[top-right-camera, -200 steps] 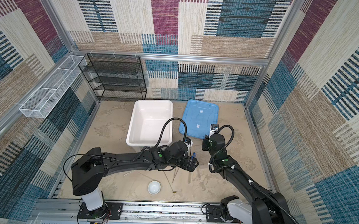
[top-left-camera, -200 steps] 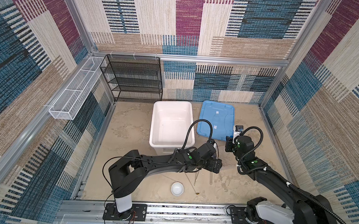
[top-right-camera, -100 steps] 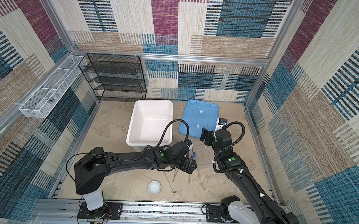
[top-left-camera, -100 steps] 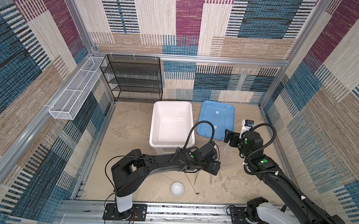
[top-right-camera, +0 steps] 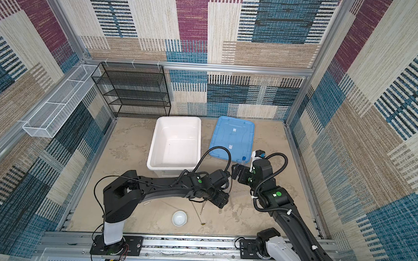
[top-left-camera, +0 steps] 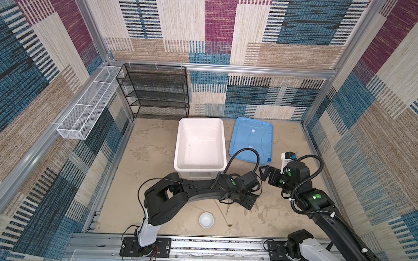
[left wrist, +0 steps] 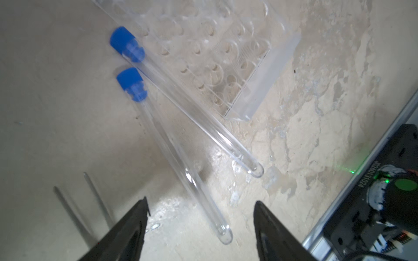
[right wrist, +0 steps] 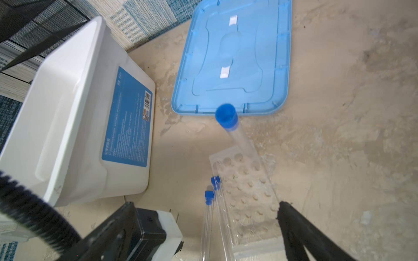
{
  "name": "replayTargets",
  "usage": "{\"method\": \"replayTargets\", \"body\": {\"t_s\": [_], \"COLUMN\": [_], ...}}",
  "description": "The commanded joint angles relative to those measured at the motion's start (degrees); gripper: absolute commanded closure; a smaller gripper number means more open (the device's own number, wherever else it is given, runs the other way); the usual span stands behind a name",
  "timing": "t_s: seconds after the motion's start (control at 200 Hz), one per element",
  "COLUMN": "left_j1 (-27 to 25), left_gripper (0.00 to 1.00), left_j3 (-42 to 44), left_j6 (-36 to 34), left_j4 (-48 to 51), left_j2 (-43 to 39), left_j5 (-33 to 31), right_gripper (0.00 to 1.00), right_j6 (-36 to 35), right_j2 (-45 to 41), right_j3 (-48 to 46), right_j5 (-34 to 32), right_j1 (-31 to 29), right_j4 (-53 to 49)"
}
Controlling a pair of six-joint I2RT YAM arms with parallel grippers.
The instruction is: Organize the chemistry lab equipment
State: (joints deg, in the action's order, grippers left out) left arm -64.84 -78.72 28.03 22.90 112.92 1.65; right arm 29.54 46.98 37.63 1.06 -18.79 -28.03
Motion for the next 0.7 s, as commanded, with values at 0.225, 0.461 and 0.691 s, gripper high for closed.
{"method": "replayTargets", "body": {"t_s": [0.225,0.461,0.691], "left_j1": [-1.0,-1.3,-1.8], "left_gripper": [0.33,0.5,0.58], "left_j3": [-4.0,-9.2,-10.3], "left_j6": [-1.0,-0.5,1.1], "left_j4": [4.6,10.3,13.9], "left_j2": [4.1,8.4,9.6], "left_j5": [-4.8,-8.0,-12.1], "right_gripper": [0.01,0.01,0.01], "right_j6": [1.4,1.9,2.3], "right_j2": [-0.6,-1.4,-2.7], "right_j3": [-1.8,-3.3,-3.8], "right_j5": [1.4,1.6,1.8], "right_j1": [-0.1,0.0,0.0], "right_j4": [-1.0,0.0,0.1]}}
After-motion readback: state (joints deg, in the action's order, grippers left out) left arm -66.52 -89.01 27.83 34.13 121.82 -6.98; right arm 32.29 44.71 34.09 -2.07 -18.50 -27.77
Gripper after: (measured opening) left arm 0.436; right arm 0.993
